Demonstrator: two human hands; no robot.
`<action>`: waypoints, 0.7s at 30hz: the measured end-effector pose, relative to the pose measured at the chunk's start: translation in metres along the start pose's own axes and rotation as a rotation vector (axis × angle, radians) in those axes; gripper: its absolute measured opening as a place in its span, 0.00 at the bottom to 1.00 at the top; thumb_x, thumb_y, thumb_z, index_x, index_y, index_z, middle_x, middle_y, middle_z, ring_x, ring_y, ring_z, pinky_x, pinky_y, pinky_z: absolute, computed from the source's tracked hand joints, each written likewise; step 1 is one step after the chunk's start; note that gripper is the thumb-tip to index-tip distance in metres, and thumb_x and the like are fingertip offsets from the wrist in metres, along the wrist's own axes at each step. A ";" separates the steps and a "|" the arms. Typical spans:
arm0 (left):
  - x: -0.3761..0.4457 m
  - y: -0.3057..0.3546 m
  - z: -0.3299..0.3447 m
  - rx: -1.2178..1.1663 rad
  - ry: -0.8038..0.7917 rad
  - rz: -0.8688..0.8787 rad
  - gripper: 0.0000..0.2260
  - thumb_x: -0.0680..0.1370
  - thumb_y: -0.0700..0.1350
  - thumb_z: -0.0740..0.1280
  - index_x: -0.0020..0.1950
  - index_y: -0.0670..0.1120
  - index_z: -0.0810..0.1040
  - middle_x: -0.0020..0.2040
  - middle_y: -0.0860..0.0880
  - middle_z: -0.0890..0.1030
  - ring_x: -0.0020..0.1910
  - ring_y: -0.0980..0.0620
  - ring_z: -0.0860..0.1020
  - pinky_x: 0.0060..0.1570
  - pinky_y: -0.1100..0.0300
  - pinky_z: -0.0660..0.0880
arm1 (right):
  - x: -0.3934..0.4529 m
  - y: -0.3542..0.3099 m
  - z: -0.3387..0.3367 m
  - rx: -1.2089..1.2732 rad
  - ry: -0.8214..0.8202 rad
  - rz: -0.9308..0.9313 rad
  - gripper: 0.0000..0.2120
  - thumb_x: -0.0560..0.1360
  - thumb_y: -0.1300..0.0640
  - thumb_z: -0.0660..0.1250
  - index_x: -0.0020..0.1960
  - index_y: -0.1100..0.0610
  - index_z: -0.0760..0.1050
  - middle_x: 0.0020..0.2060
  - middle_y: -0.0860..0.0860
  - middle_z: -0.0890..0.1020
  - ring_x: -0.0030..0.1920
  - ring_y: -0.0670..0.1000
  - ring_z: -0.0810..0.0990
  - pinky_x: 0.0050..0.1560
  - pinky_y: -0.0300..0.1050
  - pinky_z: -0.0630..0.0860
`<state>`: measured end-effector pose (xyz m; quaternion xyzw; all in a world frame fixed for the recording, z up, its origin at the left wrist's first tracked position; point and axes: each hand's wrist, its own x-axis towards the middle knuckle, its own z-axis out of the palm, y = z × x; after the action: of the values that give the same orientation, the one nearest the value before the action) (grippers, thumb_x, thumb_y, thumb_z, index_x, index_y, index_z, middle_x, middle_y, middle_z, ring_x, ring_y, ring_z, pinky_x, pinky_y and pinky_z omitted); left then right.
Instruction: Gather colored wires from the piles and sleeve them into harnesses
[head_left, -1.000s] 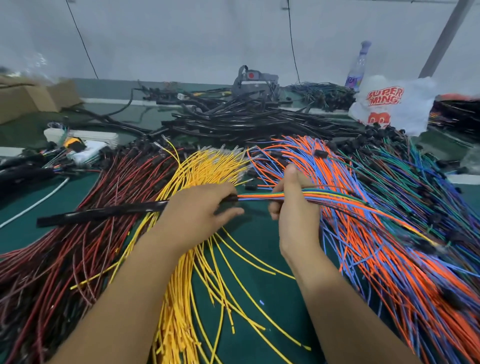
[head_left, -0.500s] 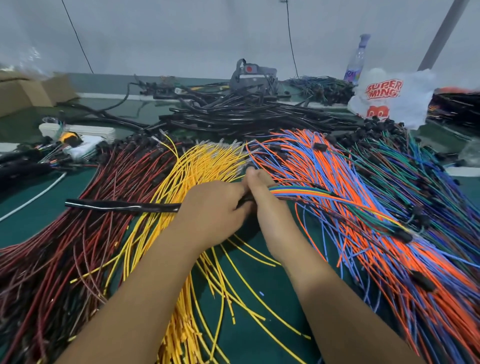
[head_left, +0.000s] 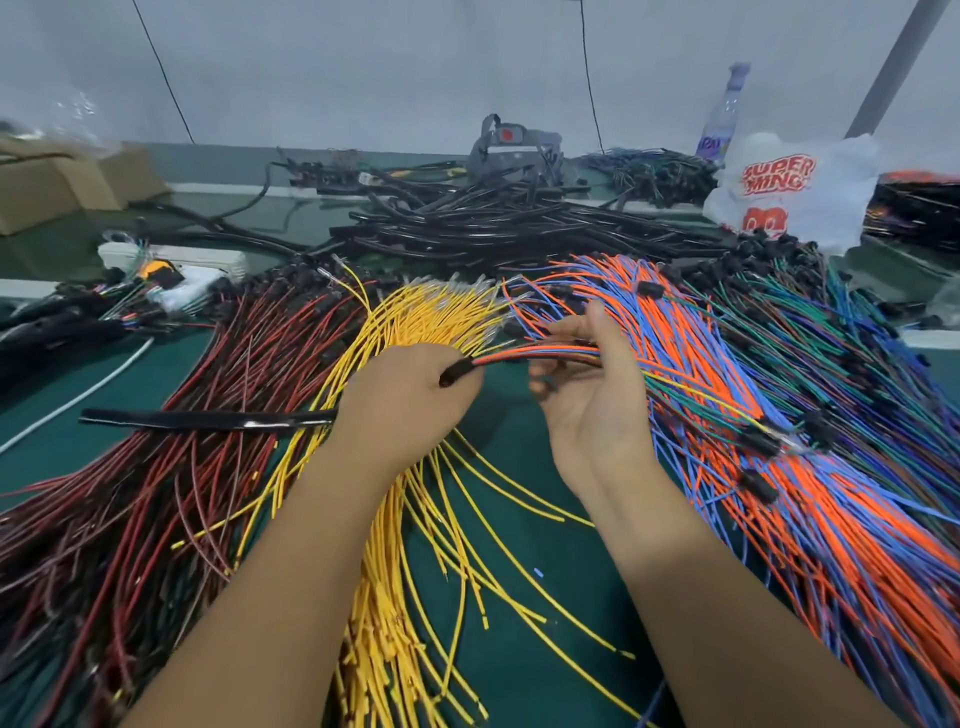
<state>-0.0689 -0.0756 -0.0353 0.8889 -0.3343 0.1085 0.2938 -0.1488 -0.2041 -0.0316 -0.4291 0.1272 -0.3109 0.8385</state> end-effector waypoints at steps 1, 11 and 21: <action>0.000 -0.002 -0.002 0.061 0.005 0.018 0.18 0.78 0.55 0.61 0.31 0.49 0.68 0.26 0.53 0.71 0.28 0.56 0.70 0.26 0.59 0.57 | 0.000 0.001 0.000 -0.021 0.033 -0.010 0.18 0.79 0.49 0.61 0.32 0.52 0.76 0.28 0.47 0.77 0.28 0.48 0.72 0.32 0.40 0.65; 0.002 -0.006 -0.007 0.222 -0.014 0.098 0.16 0.77 0.50 0.62 0.29 0.53 0.64 0.27 0.54 0.70 0.28 0.53 0.70 0.26 0.61 0.59 | -0.008 0.009 -0.001 -0.521 0.043 -0.360 0.22 0.78 0.44 0.57 0.31 0.56 0.73 0.23 0.48 0.75 0.25 0.43 0.74 0.28 0.30 0.70; -0.003 0.015 0.006 0.264 -0.006 0.235 0.09 0.76 0.55 0.63 0.41 0.51 0.75 0.29 0.53 0.70 0.38 0.44 0.76 0.28 0.60 0.57 | -0.001 0.022 0.000 -0.576 -0.300 -0.129 0.20 0.76 0.39 0.51 0.43 0.42 0.80 0.41 0.41 0.80 0.46 0.41 0.77 0.53 0.48 0.72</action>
<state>-0.0807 -0.0866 -0.0344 0.8749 -0.4194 0.1825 0.1589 -0.1410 -0.1939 -0.0495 -0.6969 0.0575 -0.2481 0.6704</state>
